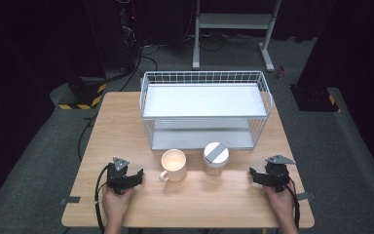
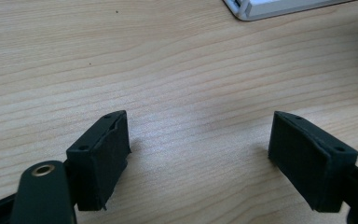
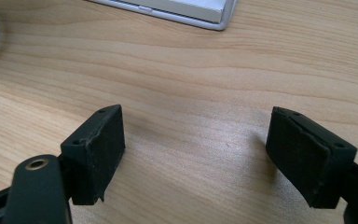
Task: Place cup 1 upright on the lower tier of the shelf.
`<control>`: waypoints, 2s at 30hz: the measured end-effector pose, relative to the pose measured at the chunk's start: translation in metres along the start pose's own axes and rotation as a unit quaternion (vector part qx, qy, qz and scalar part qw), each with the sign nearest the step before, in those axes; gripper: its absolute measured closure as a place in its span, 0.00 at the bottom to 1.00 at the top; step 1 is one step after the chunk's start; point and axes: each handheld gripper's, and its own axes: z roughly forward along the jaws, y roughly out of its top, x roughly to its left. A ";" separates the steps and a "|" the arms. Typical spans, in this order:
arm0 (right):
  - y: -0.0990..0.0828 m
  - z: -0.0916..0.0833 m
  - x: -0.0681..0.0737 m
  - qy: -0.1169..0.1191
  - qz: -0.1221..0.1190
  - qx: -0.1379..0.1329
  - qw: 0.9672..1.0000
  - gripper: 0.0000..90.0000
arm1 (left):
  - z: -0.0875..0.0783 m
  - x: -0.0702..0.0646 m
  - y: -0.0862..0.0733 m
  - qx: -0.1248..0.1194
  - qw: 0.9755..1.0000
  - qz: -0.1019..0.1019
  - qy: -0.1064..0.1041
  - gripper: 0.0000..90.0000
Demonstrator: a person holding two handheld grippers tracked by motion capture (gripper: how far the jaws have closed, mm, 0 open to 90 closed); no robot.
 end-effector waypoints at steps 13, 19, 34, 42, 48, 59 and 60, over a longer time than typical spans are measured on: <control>0.000 0.000 0.002 -0.008 0.001 -0.001 1.000 0.22 | -0.001 0.000 0.000 -0.001 1.000 -0.003 0.003 0.23; -0.001 -0.001 0.001 -0.007 0.006 0.002 1.000 0.20 | -0.001 0.000 -0.001 -0.002 1.000 -0.004 0.003 0.24; -0.005 -0.006 0.003 -0.002 0.010 0.002 1.000 0.17 | -0.001 0.000 -0.001 -0.002 1.000 -0.004 0.003 0.25; -0.007 -0.012 0.010 0.010 -0.003 -0.009 1.000 0.18 | -0.001 0.000 0.000 -0.002 1.000 -0.004 0.003 0.25; -0.008 -0.018 0.018 0.027 -0.008 -0.029 0.999 0.18 | -0.001 0.000 0.000 -0.002 1.000 -0.004 0.004 0.25; -0.009 -0.019 0.043 0.077 -0.029 -0.046 0.996 0.19 | -0.001 0.000 -0.001 -0.002 1.000 -0.005 0.004 0.25; -0.009 -0.019 0.049 0.083 -0.038 -0.047 0.995 0.18 | -0.001 0.000 -0.001 -0.002 1.000 -0.004 0.004 0.25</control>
